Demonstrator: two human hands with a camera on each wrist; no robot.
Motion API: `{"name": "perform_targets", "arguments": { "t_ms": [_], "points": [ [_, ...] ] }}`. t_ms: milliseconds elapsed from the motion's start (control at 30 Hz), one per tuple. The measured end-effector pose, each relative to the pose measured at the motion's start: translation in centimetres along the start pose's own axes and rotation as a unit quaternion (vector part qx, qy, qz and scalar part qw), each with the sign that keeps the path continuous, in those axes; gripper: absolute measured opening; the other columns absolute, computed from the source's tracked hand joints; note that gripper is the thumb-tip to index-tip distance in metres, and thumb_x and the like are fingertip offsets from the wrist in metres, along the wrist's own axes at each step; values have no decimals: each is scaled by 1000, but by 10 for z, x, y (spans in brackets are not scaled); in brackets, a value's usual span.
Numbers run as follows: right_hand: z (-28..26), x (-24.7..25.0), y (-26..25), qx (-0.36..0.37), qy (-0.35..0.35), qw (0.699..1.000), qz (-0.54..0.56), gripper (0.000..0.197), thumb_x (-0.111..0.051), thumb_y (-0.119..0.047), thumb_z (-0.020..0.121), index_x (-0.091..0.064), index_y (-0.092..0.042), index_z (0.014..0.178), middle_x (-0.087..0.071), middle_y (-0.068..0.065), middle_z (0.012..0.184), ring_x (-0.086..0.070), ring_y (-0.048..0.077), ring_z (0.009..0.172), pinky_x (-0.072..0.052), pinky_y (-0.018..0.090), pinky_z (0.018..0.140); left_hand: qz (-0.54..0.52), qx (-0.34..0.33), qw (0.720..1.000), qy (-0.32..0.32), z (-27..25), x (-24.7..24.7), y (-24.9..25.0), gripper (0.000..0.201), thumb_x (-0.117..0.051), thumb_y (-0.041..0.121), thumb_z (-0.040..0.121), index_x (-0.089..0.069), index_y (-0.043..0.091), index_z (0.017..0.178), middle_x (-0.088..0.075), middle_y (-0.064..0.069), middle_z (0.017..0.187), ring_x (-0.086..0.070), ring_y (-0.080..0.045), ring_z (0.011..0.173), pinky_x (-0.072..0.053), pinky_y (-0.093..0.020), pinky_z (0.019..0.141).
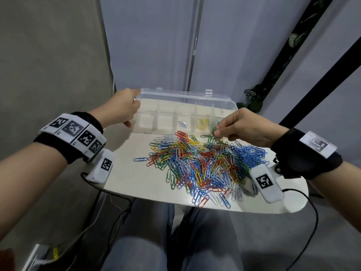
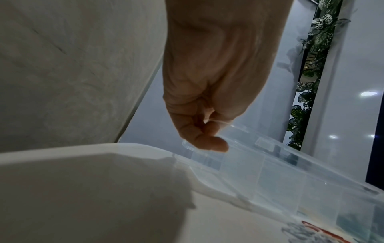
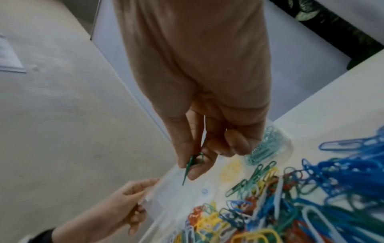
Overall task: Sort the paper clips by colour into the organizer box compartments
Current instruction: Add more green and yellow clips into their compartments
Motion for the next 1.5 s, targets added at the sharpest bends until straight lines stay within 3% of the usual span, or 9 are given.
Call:
{"name": "perform_targets", "arguments": {
  "t_ms": [167,267,400,633,733,867,1033,1433,1500],
  "points": [
    [2,24,-9,-10,61,997,55,4,-74,2,75,-74,-1,72,-71,15,78,-51,16,65,-41,21,53,3,-6,1000,4,1,0,1,43,-33,4,98,-42,7,141,-51,-16,72,-49,-26,54,-52,-27,38],
    [5,55,-24,32,159,987,-4,3,-76,-1,76,-73,-2,77,-72,17,81,-49,12,58,-38,26,55,2,-6,1000,5,1,0,1,45,-33,4,99,-40,9,143,-51,-15,72,-49,-26,54,-50,-24,36],
    [13,76,-28,49,239,965,-96,9,-78,-2,75,-75,2,82,-71,18,80,-55,19,68,-45,30,68,-2,-5,1000,5,2,-1,1,48,-33,4,98,-37,10,146,-51,-14,71,-49,-26,54,-49,-23,35],
    [3,64,-33,97,177,968,-149,19,-77,-2,76,-76,-8,94,-68,10,74,-49,15,63,-41,27,62,11,-3,1000,3,2,0,-2,49,-32,6,98,-36,12,147,-52,-14,73,-53,-27,54,-56,-32,42],
    [-10,45,-34,111,90,966,-216,19,-77,-3,76,-77,-14,91,-69,2,74,-44,8,58,-36,15,55,18,-6,1000,3,3,0,-2,48,-32,6,98,-39,10,145,-54,-17,78,-56,-31,56,-58,-37,48],
    [-16,19,-20,91,19,950,-297,21,-78,-4,76,-76,-16,92,-71,-2,76,-51,-3,54,-36,6,51,23,-10,1000,11,2,1,-1,45,-33,6,98,-43,8,142,-55,-20,84,-55,-27,57,-55,-31,41],
    [-10,-6,0,51,29,940,-337,19,-81,-19,77,-75,-13,93,-70,2,81,-51,3,58,-36,7,47,23,-5,1000,13,1,0,0,45,-33,6,99,-41,8,143,-52,-15,80,-52,-25,55,-56,-32,44],
    [7,-29,-1,47,13,955,-294,5,-78,-5,77,-76,-6,81,-68,3,73,-55,4,59,-39,6,50,5,-2,1000,8,1,0,-2,49,-33,5,99,-36,9,147,-51,-14,73,-51,-25,53,-54,-29,40],
    [5,-24,-3,42,23,966,-253,4,-79,-6,76,-77,-7,80,-69,-2,70,-59,5,59,-47,14,57,8,-2,1000,7,1,0,-1,48,-33,5,99,-36,9,147,-52,-14,74,-51,-25,53,-56,-32,43]
  ]
}}
Point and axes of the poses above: each hand's wrist, its own z-axis towards the middle knuckle, its own x-axis out of the back of the hand, y = z × x, the point moved 9 cm from there along z, towards the middle knuckle
